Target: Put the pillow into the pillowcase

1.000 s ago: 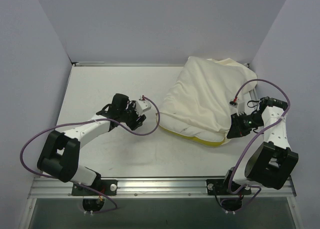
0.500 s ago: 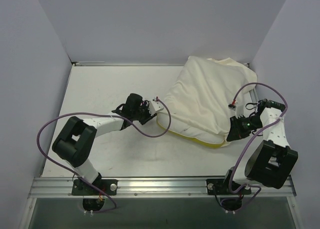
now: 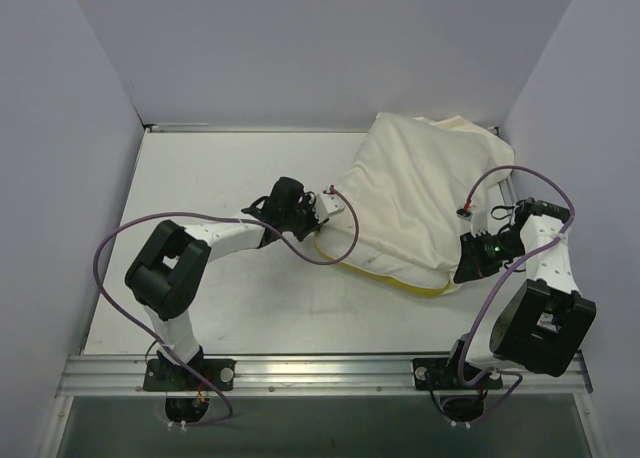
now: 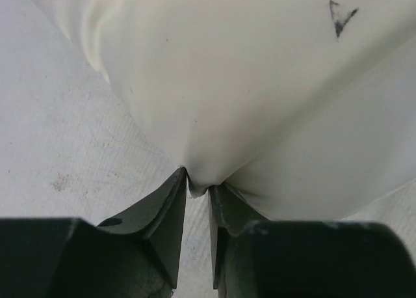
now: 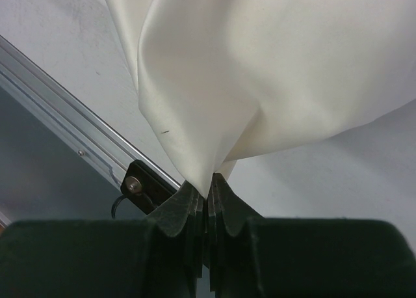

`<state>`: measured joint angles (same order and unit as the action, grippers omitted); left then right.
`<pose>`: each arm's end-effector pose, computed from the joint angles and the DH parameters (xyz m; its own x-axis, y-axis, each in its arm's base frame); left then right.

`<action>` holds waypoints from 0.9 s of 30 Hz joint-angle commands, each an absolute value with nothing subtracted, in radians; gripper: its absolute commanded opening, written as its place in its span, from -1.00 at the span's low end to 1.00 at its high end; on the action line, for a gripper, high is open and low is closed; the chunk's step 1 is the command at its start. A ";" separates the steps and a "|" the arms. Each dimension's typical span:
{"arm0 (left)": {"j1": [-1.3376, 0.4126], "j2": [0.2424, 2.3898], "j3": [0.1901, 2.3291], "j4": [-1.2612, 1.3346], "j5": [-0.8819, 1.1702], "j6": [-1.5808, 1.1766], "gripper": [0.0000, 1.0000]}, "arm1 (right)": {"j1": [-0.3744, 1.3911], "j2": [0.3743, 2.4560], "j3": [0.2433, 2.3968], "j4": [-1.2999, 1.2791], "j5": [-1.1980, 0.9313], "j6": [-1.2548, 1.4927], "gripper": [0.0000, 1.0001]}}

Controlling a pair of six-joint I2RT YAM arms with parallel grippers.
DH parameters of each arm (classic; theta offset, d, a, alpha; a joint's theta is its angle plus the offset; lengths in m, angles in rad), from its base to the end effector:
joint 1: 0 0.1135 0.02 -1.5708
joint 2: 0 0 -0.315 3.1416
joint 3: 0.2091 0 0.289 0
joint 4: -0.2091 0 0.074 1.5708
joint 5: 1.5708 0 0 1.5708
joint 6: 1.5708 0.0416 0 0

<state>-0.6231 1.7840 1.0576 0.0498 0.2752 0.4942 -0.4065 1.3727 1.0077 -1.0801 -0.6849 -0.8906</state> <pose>0.3400 -0.2582 0.2070 -0.0996 0.6337 -0.7671 0.8871 0.4058 0.2200 0.2463 -0.0774 0.2721 -0.7546 -0.3307 -0.5668 -0.5617 0.7721 0.2973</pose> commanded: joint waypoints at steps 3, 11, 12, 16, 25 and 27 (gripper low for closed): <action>-0.627 1.845 1.149 0.011 0.258 0.442 -0.52 | -0.417 1.356 1.005 -1.123 -0.684 -0.894 -1.00; -0.637 1.884 1.203 -0.069 0.169 0.439 -0.54 | -0.428 1.350 1.006 -1.132 -0.686 -0.903 -1.00; -0.640 1.888 1.210 -0.078 0.157 0.439 -0.53 | -0.429 1.350 1.006 -1.131 -0.686 -0.904 -1.00; -0.646 1.905 1.232 -0.110 0.126 0.443 -0.42 | -0.430 1.347 1.012 -1.140 -0.686 -0.907 -1.00; -0.634 1.869 1.262 -0.187 0.207 0.453 -1.00 | -0.430 1.348 1.032 -1.182 -0.725 -0.900 -1.00; -0.586 1.815 1.284 -0.276 0.288 0.428 -1.00 | -0.430 1.336 1.086 -1.228 -0.786 -0.902 -1.00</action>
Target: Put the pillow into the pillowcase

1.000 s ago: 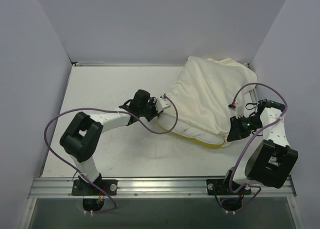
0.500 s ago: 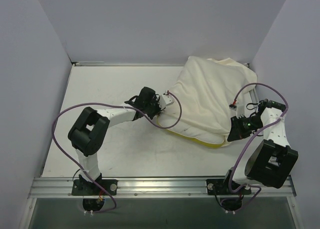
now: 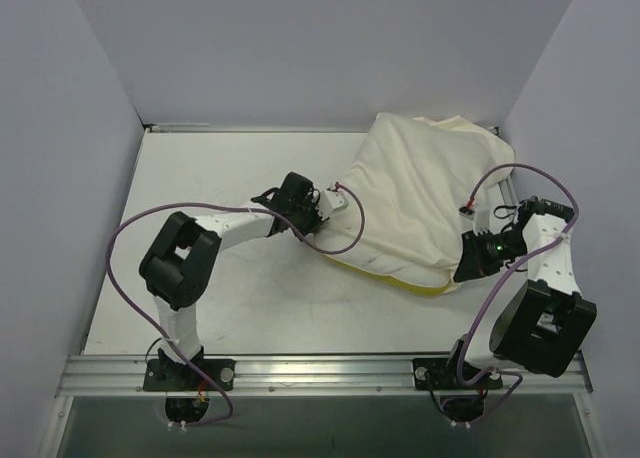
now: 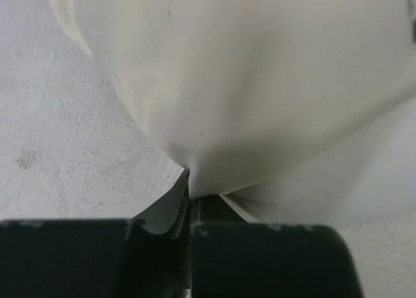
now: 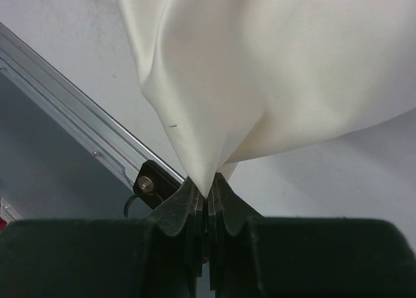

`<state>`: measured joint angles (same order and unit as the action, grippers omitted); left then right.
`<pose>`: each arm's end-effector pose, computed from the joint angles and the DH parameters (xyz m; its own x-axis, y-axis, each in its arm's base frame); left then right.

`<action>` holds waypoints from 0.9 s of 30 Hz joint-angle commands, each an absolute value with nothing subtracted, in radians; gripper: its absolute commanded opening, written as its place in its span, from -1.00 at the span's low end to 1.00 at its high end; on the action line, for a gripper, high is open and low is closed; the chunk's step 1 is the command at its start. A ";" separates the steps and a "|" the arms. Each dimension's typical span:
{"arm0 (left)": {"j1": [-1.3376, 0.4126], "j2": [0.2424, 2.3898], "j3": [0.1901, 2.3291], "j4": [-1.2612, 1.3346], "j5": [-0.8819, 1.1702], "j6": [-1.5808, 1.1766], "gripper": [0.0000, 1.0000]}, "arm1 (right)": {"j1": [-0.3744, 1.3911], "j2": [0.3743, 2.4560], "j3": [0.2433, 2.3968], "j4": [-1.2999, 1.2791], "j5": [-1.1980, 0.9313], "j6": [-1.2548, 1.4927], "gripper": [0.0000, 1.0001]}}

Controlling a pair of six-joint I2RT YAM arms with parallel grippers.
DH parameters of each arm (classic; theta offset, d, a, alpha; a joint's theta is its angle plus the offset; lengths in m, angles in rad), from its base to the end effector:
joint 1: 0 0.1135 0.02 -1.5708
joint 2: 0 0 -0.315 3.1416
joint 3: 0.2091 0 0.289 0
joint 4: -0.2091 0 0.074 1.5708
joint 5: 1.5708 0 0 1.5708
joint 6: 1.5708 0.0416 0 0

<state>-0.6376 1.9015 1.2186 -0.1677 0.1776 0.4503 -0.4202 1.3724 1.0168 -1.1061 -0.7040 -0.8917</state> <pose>0.3614 -0.2769 0.1932 -0.2480 0.7169 -0.6516 0.8747 0.4548 0.1675 0.2441 -0.0796 0.2751 -0.7619 -0.3092 -0.5691 -0.5513 0.7707 0.3194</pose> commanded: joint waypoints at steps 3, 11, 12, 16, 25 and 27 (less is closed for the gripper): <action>-0.493 1.700 1.380 -0.458 0.471 0.315 -1.00 | -0.429 1.302 1.196 -1.321 -0.878 -0.894 -1.00; -0.333 1.424 1.678 -0.721 0.610 0.200 -1.00 | -0.483 1.232 1.581 -1.476 -1.083 -0.732 -1.00; -0.316 1.410 1.702 -0.721 0.614 0.164 -1.00 | -0.494 1.233 1.632 -1.479 -1.101 -0.709 -1.00; -0.249 1.370 1.836 -0.713 0.641 0.089 -1.00 | -0.554 1.265 1.932 -1.474 -1.187 -0.571 -1.00; -0.163 1.373 2.184 -0.618 0.582 0.005 -1.00 | -0.643 1.240 2.224 -1.051 -1.230 -0.024 -1.00; -0.112 1.378 2.253 -0.559 0.555 -0.055 -1.00 | -0.699 1.191 2.195 -0.804 -1.230 0.116 -1.00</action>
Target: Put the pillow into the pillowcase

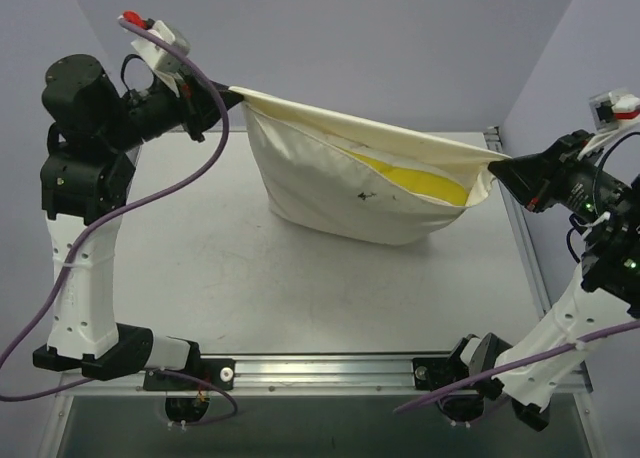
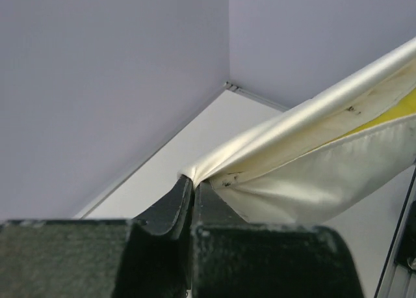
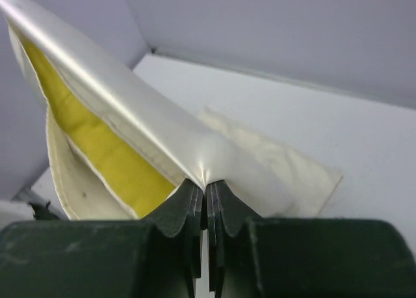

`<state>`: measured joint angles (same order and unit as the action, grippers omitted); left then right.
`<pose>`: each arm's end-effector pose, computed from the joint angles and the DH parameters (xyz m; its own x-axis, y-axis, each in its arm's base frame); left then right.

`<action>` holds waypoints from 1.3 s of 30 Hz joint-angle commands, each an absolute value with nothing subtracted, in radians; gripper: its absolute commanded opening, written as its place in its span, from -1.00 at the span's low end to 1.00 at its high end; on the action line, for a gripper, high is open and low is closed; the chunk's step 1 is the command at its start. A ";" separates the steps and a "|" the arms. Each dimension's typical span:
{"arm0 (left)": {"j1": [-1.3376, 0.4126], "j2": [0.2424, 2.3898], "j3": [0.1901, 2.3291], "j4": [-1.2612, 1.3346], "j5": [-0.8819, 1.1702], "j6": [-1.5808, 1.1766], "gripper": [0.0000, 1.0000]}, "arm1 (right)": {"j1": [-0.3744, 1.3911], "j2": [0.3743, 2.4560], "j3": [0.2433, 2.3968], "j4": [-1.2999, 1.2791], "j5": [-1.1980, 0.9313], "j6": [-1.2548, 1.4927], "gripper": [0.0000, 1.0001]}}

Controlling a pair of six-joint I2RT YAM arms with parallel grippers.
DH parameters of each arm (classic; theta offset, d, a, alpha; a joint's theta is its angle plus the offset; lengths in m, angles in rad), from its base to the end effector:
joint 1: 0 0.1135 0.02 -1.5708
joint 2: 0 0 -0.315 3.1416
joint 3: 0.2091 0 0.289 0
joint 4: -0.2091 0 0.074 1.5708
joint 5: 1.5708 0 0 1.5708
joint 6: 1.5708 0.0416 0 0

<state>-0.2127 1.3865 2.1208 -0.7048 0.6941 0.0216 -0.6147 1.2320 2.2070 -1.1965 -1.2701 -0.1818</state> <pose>0.2269 -0.0762 0.6603 0.0458 0.0071 -0.9989 0.7865 0.6163 0.0405 0.1116 -0.0301 0.6593 -0.0698 -0.0163 -0.9974 -0.6131 0.7894 0.0300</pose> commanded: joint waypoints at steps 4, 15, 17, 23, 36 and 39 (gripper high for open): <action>-0.086 1.347 2.338 -0.448 0.431 -0.068 -1.00 | -0.794 1.134 2.152 -0.417 -1.204 0.432 -1.00; -0.086 1.318 2.401 -0.385 0.241 0.028 -1.00 | -0.833 1.216 2.290 -0.149 -0.943 0.742 -1.00; -0.086 1.302 2.392 -0.368 0.242 0.034 -1.00 | -0.831 1.216 2.276 -0.114 -0.925 0.771 -1.00; -0.087 1.295 2.356 -0.339 0.230 0.037 -1.00 | -0.831 1.216 2.168 0.202 -0.965 1.030 -1.00; -0.086 1.457 2.282 -0.362 0.166 0.095 -1.00 | -0.241 1.449 2.347 -0.317 -0.672 0.516 -1.00; -0.080 1.601 2.395 -0.364 0.155 0.120 -1.00 | -0.097 1.554 2.416 -0.402 -0.557 0.381 -1.00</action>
